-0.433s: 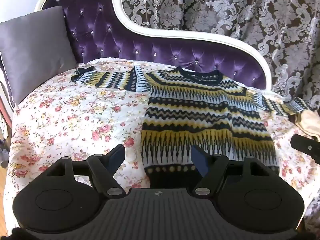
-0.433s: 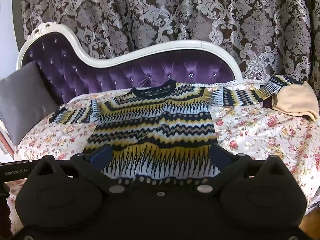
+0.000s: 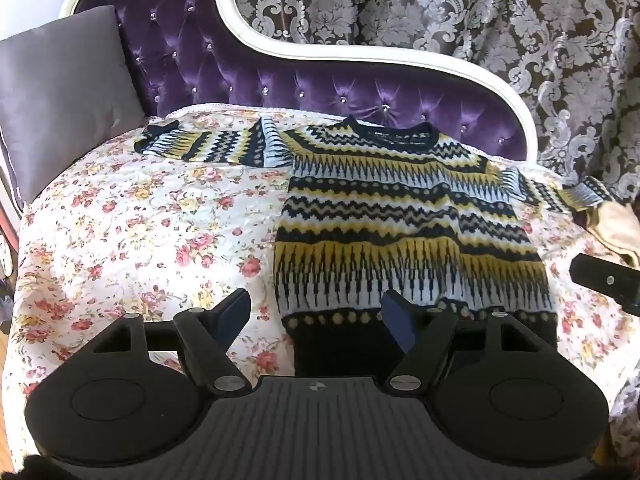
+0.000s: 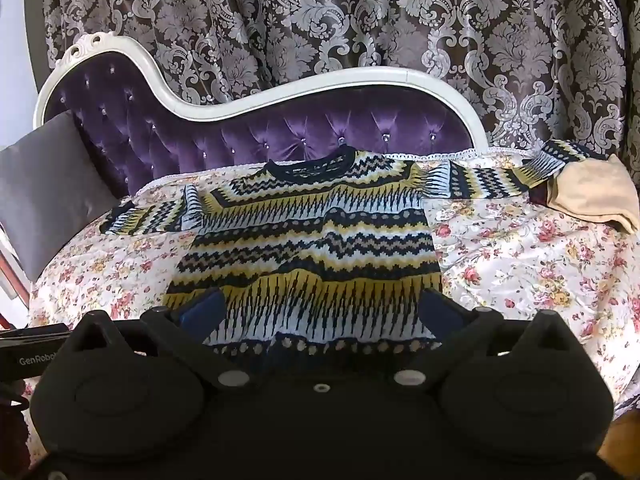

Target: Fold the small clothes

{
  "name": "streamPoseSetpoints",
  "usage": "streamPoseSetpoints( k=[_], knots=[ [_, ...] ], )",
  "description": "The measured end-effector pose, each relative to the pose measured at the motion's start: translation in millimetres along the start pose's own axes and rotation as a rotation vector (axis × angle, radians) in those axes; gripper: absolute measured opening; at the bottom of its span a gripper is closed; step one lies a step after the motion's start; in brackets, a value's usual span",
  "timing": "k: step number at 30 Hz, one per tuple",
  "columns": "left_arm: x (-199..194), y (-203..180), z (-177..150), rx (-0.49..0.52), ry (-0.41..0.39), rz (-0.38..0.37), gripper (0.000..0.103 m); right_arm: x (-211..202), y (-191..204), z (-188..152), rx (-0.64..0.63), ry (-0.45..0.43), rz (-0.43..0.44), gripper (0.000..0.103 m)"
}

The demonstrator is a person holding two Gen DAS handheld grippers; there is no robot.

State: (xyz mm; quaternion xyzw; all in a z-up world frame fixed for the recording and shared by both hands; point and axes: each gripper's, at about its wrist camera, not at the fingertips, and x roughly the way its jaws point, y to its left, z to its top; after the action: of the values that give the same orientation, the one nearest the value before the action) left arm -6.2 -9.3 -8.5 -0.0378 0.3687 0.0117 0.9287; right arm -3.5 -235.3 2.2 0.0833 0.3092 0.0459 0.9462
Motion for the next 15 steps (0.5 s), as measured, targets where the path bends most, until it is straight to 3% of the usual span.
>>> streamPoseSetpoints(
  k=[15],
  knots=[
    [3.4,-2.0,-0.6,0.016,0.013,-0.012,0.071,4.3,0.5,-2.6,0.017,0.024,0.008,0.102]
  ],
)
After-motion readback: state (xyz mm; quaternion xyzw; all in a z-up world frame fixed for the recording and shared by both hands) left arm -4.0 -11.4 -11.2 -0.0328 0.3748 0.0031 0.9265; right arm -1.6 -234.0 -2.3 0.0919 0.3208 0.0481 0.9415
